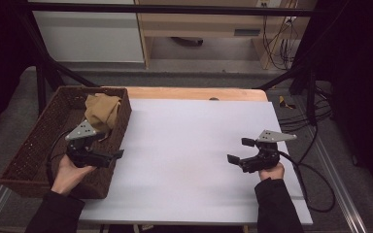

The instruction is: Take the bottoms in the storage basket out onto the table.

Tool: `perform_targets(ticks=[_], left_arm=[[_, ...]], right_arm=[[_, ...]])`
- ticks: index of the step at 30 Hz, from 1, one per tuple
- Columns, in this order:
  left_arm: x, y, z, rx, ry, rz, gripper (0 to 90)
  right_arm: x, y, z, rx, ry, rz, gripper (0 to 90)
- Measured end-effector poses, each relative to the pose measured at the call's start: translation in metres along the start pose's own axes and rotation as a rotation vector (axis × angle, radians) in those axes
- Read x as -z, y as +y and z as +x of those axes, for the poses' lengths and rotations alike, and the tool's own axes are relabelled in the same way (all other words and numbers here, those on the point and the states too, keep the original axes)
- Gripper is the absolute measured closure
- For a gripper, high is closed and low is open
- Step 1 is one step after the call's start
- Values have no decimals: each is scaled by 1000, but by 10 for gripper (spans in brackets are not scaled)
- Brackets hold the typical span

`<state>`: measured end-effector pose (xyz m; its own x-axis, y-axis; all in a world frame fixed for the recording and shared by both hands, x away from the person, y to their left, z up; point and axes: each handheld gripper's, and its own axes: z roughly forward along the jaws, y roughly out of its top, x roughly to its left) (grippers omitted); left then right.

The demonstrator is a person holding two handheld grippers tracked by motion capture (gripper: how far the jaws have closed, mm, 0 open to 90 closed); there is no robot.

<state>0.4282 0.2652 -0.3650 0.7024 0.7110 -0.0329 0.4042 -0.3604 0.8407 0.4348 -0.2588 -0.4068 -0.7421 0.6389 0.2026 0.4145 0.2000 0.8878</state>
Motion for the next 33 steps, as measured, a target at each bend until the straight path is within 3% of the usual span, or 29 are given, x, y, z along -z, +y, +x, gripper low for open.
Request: perform_targets(ticks=[33], left_arm=[[13, -3, 18, 38, 43, 27, 16]], right_arm=[[0, -1, -1, -7, 1, 2, 38]])
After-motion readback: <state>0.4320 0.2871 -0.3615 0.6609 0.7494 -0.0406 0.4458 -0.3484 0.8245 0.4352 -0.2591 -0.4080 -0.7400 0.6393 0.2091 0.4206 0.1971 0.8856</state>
